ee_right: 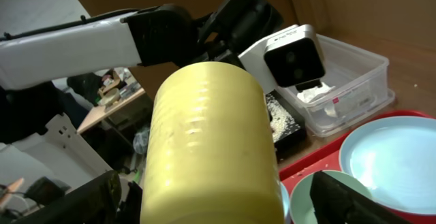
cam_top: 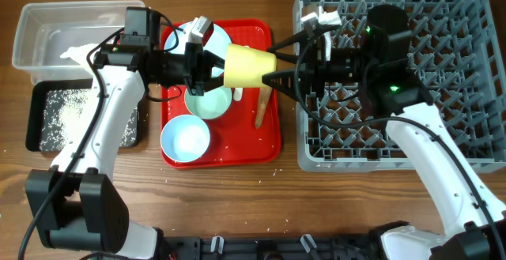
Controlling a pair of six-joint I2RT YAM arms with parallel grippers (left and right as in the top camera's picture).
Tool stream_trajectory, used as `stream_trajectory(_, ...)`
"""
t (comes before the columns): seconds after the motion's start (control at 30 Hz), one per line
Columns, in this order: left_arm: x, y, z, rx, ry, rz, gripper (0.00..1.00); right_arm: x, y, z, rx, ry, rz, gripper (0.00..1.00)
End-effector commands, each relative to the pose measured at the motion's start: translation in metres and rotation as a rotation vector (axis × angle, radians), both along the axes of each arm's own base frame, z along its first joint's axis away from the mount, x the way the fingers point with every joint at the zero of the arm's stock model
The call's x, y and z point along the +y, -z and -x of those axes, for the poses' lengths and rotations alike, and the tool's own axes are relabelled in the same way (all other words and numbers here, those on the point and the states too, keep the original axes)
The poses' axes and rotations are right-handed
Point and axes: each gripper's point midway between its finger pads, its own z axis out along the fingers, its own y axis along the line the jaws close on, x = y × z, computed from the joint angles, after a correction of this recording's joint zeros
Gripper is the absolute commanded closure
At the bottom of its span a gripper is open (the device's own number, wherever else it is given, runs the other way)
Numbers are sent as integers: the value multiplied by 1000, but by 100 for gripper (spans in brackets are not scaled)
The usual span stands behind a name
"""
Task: Sort waste into correct bins and load items into the dishwasher rack
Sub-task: 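Hand the yellow cup from the left gripper to the right gripper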
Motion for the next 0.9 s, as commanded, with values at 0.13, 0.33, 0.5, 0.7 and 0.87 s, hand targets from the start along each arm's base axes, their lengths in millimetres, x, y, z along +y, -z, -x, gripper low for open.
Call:
stream_trajectory(0.13,0,-19,5,-21,25,62,96,10,4,-3,60,-58,-29,19)
stream_trajectory(0.33,-4,-19,8,-21,38,62,96,17,1,6,38,-104,-39,35)
stream_trajectory(0.5,-11,-19,12,-28,62,63,96,29,-4,16,4,-144,-48,52)
stream_trajectory(0.7,-11,-16,11,-29,56,49,59,27,-4,14,6,-137,-48,65)
stream_trajectory(0.87,-11,-7,7,-35,31,-4,37,-2,4,-9,82,-40,-35,69)
